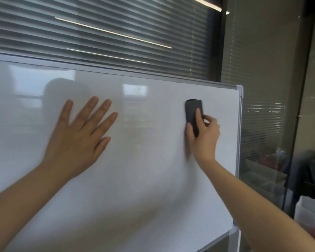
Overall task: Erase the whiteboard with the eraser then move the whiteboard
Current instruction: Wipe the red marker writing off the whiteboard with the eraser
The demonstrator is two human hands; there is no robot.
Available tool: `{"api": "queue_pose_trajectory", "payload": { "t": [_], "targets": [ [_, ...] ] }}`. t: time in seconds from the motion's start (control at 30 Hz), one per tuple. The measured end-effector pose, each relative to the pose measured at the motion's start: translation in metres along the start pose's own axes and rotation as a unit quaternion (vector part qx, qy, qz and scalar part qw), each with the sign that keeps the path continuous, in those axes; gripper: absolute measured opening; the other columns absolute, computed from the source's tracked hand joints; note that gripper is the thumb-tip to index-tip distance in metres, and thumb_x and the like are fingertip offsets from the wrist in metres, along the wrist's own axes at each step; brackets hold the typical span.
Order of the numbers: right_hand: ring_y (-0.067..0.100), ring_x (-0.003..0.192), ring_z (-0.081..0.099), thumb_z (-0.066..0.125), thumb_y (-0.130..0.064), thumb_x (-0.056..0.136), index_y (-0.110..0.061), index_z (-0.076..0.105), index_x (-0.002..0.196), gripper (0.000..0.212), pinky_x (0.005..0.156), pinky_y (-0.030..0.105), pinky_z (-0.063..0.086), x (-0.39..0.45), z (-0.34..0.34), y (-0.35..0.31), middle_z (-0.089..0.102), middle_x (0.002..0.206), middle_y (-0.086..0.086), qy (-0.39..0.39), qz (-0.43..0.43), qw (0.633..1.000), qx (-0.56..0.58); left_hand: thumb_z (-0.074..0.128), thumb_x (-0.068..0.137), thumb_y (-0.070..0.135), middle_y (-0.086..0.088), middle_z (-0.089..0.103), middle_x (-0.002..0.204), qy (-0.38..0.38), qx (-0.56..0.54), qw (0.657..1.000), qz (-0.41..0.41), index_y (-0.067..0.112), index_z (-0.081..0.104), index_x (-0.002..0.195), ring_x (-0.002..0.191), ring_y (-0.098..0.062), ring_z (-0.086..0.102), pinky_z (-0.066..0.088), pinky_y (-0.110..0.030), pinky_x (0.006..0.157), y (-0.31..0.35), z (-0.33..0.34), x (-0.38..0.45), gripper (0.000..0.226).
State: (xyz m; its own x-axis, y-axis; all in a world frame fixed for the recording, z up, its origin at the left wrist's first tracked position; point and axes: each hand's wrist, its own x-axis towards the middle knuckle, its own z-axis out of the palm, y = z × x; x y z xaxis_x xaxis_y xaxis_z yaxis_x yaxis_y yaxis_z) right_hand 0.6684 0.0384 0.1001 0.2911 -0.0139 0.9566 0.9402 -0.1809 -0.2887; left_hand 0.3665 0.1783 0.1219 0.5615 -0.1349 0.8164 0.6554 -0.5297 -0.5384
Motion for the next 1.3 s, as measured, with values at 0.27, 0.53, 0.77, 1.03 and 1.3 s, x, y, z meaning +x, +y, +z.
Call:
{"api": "queue_pose_trajectory", "payload": {
  "t": [0.27,0.53,0.77,1.03,1.3],
  "targets": [
    [0.033,0.111,0.044,0.058,-0.026,0.094,-0.022,0.047,0.142,0.049,0.1,0.034,0.03,0.027,0.003,0.024,0.046,0.126,0.013,0.033,0.207,0.978,0.022,0.032,0.1,0.035,-0.012,0.026,0.159,0.033,0.019,0.999,-0.002,0.012,0.036,0.15,0.146,-0.033,0.024,0.008,-0.059,0.116,0.0,0.002,-0.002,0.055],
    [0.029,0.107,0.042,0.061,-0.022,0.092,-0.02,0.048,0.141,0.05,0.094,0.034,0.041,0.007,0.024,-0.019,0.045,0.124,0.015,0.049,0.079,0.99,0.108,0.036,0.101,0.033,-0.014,0.027,0.158,0.033,0.039,0.999,-0.001,0.01,0.036,0.15,0.145,-0.036,0.026,0.015,-0.065,0.113,-0.003,0.003,-0.004,0.054],
    [0.031,0.106,0.042,0.051,-0.03,0.091,-0.018,0.049,0.141,0.051,0.09,0.032,0.041,-0.007,0.028,-0.034,0.045,0.124,0.017,0.031,-0.003,0.992,0.121,0.032,0.101,0.035,-0.013,0.025,0.159,0.018,0.044,0.999,-0.007,0.012,0.034,0.151,0.146,-0.035,0.023,0.01,-0.061,0.115,-0.002,0.003,-0.004,0.054],
    [0.034,0.105,0.044,0.059,-0.019,0.089,-0.014,0.048,0.138,0.051,0.087,0.041,0.045,-0.035,0.027,-0.048,0.047,0.123,0.019,0.005,-0.128,0.981,0.143,0.029,0.102,0.036,-0.012,0.024,0.159,0.006,0.051,0.999,-0.01,0.013,0.032,0.152,0.146,-0.034,0.022,0.01,-0.061,0.116,-0.002,0.002,-0.005,0.055],
    [0.039,0.09,0.056,0.065,-0.012,0.088,-0.016,0.043,0.136,0.052,0.082,0.035,0.037,-0.067,0.02,-0.037,0.057,0.116,0.027,-0.103,-0.326,0.932,0.122,0.029,0.102,0.036,-0.012,0.023,0.16,0.001,0.053,0.999,-0.009,0.013,0.031,0.152,0.147,-0.034,0.021,0.01,-0.06,0.116,-0.001,-0.001,-0.003,0.055]
  ]
}}
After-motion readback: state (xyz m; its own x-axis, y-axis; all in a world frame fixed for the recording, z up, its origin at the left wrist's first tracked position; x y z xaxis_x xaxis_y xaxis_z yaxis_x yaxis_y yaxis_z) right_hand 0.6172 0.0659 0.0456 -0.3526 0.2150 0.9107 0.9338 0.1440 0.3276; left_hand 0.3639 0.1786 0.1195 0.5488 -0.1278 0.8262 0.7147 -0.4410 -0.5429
